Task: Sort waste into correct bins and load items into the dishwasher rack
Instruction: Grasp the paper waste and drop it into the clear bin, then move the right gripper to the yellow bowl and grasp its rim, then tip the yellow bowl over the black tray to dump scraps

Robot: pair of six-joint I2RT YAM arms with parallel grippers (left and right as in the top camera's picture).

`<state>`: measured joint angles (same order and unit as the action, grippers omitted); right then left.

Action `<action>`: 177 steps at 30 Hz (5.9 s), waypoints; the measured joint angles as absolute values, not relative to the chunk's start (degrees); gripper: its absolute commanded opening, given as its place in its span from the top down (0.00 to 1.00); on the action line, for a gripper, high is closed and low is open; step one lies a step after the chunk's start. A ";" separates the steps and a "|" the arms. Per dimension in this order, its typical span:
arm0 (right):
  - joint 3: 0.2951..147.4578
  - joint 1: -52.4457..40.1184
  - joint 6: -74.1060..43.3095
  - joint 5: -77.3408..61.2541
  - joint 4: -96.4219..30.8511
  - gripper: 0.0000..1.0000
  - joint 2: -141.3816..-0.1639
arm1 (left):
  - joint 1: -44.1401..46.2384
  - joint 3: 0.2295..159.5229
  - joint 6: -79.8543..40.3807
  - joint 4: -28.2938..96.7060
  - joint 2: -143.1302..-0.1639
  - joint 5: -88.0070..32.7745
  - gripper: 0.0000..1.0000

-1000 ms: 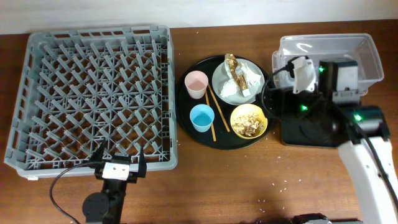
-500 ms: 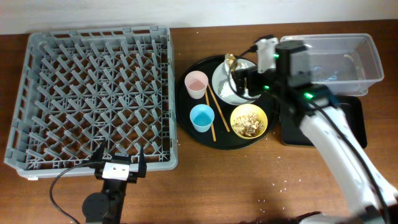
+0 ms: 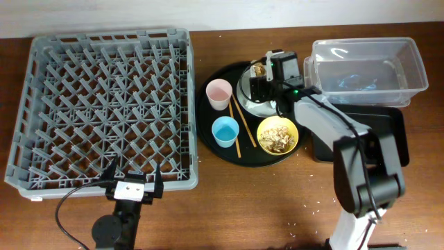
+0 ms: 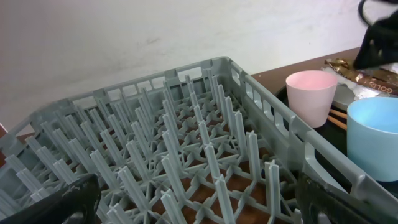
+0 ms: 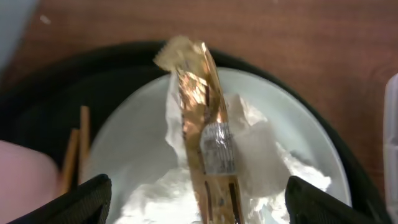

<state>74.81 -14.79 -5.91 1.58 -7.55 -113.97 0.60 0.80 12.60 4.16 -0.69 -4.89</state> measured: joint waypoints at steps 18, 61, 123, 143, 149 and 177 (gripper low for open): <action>74.85 -14.79 -7.31 3.49 -4.19 0.96 -121.19 | 0.60 0.80 12.62 4.16 -0.69 -4.89 0.00; 75.79 5.32 -33.65 19.18 -0.91 0.09 -108.68 | 0.60 0.80 12.60 4.16 -0.69 -4.89 0.00; 74.94 -25.61 -27.73 2.00 -44.80 0.96 -109.80 | 0.60 0.80 12.62 4.14 -0.69 -4.89 0.00; 77.80 -25.61 -27.46 1.43 -53.01 0.96 -106.28 | 0.60 0.80 12.60 4.14 -0.69 -4.89 0.00; 77.80 -25.61 -27.46 0.62 -57.32 0.96 -98.41 | 0.60 0.80 12.62 4.14 -0.69 -4.89 0.00; 72.93 6.94 2.39 -25.10 -63.75 0.96 -79.75 | 0.60 0.80 12.60 4.14 -0.69 -4.89 0.00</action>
